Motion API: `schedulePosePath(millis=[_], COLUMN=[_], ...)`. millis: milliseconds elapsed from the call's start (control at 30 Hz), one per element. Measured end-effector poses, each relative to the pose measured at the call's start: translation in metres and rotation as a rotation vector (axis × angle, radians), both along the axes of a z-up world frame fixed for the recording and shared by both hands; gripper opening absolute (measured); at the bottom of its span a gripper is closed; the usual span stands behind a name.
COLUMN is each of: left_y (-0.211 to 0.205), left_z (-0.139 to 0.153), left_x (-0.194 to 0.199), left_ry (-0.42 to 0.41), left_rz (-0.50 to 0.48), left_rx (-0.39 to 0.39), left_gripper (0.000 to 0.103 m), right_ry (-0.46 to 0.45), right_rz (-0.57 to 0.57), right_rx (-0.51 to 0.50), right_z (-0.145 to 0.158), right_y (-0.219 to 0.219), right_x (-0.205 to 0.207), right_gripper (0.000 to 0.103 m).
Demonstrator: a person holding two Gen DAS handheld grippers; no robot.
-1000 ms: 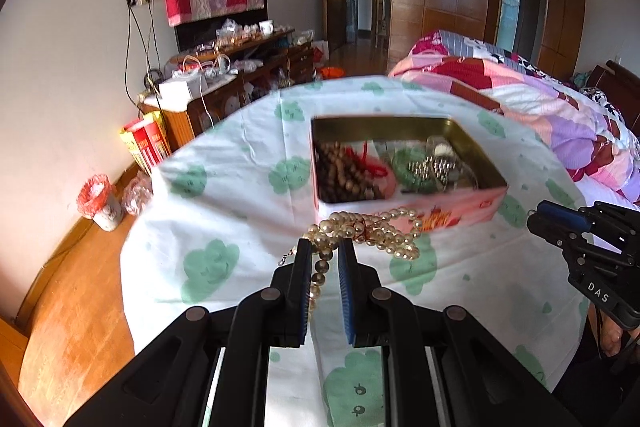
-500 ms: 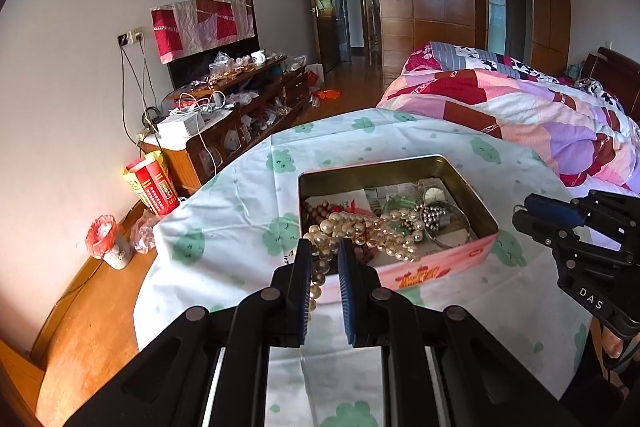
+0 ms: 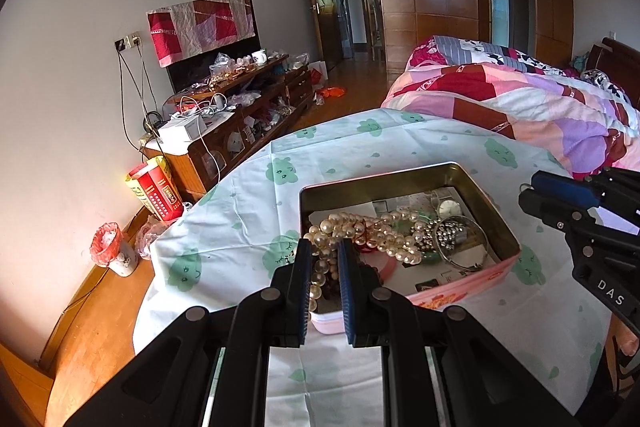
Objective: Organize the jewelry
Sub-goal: 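Carry pearl necklace and silver ring into the tin and open both tools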
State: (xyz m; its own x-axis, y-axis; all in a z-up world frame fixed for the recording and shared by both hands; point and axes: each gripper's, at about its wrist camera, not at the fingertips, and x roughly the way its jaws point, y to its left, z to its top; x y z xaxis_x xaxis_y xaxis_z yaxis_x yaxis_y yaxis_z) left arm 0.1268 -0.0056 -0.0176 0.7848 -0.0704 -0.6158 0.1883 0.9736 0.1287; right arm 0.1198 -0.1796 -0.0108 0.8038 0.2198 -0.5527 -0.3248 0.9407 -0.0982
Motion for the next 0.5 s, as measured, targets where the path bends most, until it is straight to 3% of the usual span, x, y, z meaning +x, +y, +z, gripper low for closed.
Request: schedulePosePath(millis=[500], left_y=[-0.006], left_z=[-0.003], left_x=[0.020], left_ry=[0.009], left_rz=[0.005], left_rx=[0.019], left_gripper=[0.013], right_ry=[0.003], right_rz=[-0.001], right_rx=[-0.003], right_z=[-0.001], right_y=[0.006], right_x=[0.017], right_gripper=[0.021])
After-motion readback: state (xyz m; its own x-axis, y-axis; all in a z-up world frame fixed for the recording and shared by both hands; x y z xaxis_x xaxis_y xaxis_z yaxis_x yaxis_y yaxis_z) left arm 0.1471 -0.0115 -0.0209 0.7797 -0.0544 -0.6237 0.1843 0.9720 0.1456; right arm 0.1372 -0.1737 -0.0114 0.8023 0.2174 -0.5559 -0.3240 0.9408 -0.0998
